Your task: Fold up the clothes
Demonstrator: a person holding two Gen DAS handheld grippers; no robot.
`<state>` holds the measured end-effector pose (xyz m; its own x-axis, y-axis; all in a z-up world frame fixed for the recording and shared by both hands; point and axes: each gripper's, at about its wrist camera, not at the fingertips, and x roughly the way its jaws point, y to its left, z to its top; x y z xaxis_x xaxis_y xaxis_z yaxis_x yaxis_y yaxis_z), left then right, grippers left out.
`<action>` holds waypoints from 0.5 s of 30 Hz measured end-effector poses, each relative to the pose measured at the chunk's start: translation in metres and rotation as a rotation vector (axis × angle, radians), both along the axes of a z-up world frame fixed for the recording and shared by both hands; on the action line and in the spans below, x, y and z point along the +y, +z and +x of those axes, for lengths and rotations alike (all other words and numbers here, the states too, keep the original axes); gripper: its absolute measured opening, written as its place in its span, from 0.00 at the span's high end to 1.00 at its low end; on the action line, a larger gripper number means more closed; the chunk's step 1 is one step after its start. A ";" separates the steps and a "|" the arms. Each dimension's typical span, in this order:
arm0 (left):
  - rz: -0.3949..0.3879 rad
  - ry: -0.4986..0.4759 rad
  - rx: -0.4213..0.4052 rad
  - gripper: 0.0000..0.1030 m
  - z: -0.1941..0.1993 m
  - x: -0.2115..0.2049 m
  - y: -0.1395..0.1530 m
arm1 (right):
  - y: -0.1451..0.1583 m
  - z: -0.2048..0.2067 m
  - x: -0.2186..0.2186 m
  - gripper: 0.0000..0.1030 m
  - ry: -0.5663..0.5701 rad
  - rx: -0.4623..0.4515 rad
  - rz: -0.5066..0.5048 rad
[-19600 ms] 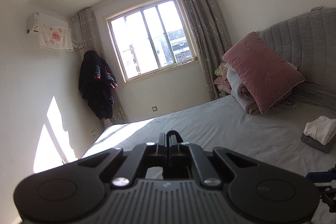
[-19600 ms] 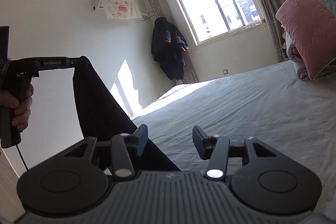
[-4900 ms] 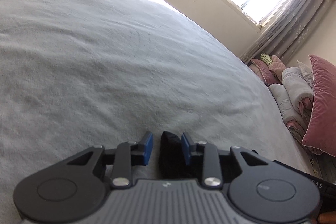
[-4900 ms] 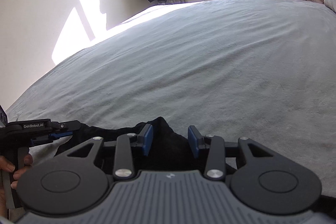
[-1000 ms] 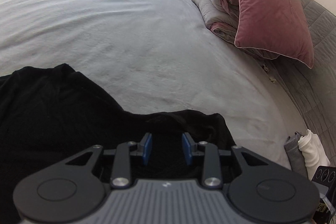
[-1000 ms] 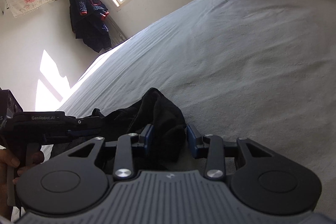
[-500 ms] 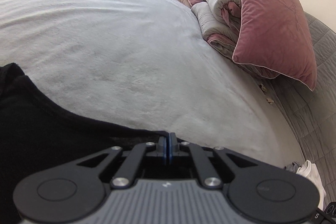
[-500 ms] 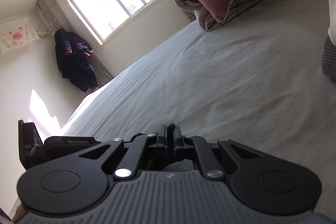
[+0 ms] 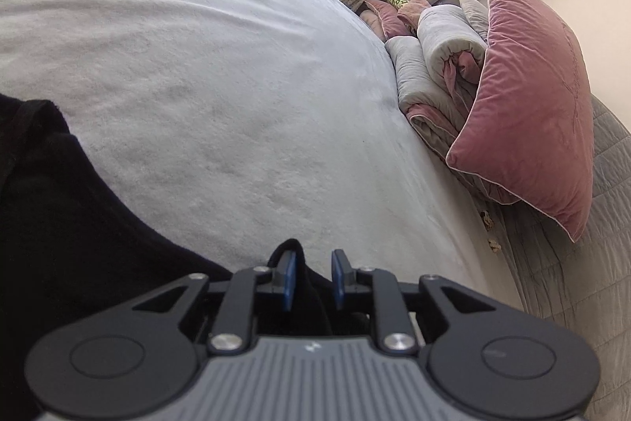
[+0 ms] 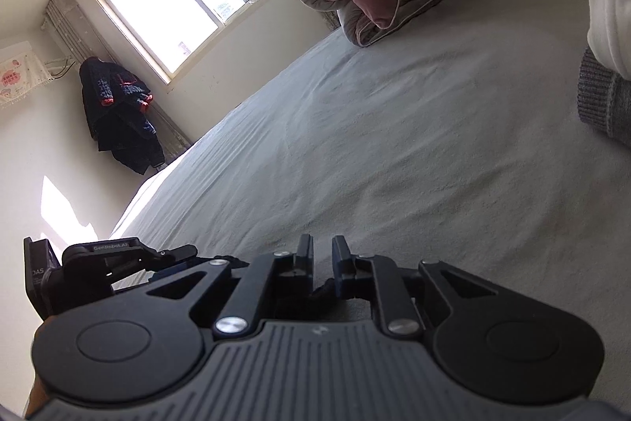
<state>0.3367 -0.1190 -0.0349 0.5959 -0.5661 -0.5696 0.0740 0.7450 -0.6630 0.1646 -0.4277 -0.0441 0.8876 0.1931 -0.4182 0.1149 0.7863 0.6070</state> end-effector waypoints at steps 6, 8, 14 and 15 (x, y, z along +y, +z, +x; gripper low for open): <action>0.079 -0.025 -0.035 0.76 -0.008 -0.017 -0.003 | -0.001 0.004 0.019 0.83 0.076 0.009 -0.049; 0.092 -0.040 -0.051 0.99 -0.010 -0.022 0.000 | 0.003 0.002 0.022 0.99 0.066 0.001 -0.088; 0.028 0.001 -0.130 0.99 -0.015 -0.010 0.018 | 0.016 -0.012 0.007 0.99 -0.061 -0.060 -0.131; 0.027 0.006 -0.134 0.99 -0.014 -0.010 0.019 | 0.018 -0.014 0.004 0.99 -0.079 -0.066 -0.138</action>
